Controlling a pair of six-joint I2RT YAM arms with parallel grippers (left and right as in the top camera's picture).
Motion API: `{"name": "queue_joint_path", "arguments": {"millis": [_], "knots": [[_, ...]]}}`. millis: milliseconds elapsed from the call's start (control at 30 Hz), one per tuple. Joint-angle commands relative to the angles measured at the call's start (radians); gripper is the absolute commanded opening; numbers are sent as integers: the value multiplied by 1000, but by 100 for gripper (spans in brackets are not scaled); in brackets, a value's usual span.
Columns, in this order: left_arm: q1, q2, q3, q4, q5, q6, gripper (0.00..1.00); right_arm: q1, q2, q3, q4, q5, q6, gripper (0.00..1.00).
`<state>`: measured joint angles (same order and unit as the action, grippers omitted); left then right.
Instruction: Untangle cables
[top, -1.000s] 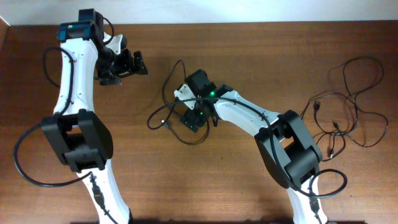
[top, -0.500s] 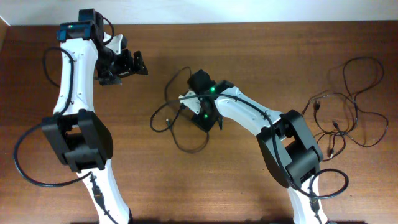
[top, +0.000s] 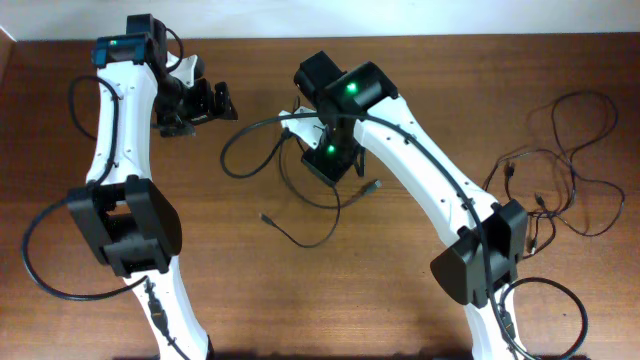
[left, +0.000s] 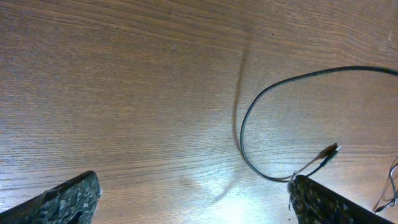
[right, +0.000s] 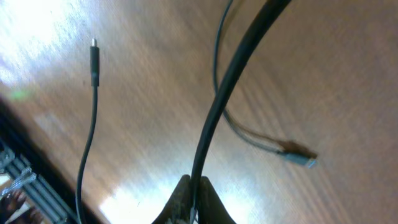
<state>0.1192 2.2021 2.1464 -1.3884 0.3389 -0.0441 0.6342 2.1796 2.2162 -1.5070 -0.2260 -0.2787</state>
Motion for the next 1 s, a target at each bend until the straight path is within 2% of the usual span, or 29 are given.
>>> {"name": "queue_joint_path", "arguments": {"millis": [0,133,267,433,500,533,567,600,633,733,833,967], "knots": [[2,-1,14,0,-7,23,99,14,-14,-85,2,1,6,4],[2,-1,14,0,-7,23,99,9,-13,-251,150,9,6,4],[2,-1,14,0,-7,23,99,-25,-13,-372,308,138,12,4],[2,-1,14,0,-7,23,99,-108,-13,-425,462,137,188,4],[2,-1,14,-1,-7,23,99,-129,-13,-447,488,121,213,19],[2,-1,14,0,-7,23,99,-135,-13,-454,488,114,213,35],[2,-1,14,0,-7,23,99,-137,-13,-457,487,114,212,57],[2,-1,14,0,-7,23,99,-137,-13,-457,487,115,212,73],[2,-1,14,0,-7,23,99,-137,-14,-454,478,114,213,80],[2,-1,14,0,-7,23,99,-119,-38,-418,392,67,212,80],[2,-1,14,0,-7,23,99,-57,-97,-408,376,99,204,83],[2,-1,14,0,-7,23,99,-3,-102,-417,327,103,118,88]]}}
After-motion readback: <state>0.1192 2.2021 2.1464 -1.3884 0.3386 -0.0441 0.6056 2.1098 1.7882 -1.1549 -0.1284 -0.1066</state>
